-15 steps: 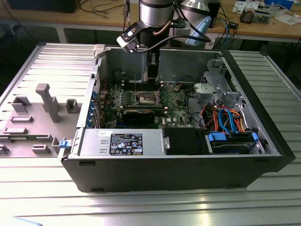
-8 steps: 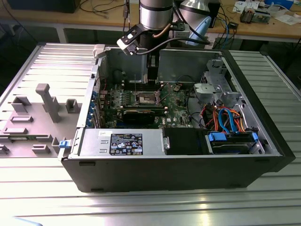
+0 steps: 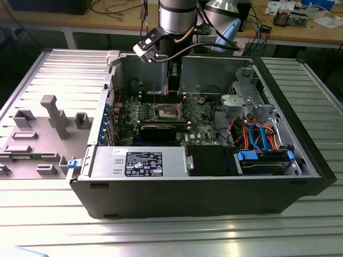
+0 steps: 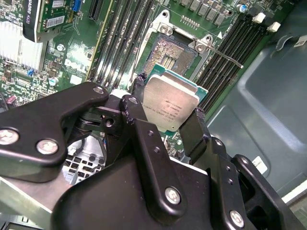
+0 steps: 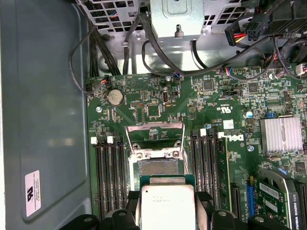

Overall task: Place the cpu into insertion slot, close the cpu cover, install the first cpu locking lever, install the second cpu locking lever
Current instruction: 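Place the cpu into insertion slot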

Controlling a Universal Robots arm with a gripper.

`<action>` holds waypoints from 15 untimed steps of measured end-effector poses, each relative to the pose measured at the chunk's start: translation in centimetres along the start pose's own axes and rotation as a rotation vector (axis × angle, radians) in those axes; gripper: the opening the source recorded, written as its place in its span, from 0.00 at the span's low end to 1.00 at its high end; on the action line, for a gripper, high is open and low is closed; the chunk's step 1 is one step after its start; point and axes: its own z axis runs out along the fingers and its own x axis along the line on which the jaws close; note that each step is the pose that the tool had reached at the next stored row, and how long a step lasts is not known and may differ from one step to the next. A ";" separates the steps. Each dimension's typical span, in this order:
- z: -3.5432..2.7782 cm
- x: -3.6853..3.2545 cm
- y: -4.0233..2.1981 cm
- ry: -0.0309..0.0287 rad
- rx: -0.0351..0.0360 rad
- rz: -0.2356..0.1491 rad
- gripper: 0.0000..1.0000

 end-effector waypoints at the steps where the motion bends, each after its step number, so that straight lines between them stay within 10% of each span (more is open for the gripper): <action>1: 0.00 0.00 -0.01 0.0002 -0.0011 0.000 0.55; 7: 0.10 -0.01 -0.12 0.0021 -0.0368 0.000 0.55; 15: 0.26 -0.01 -0.13 0.0022 -0.0384 0.000 0.55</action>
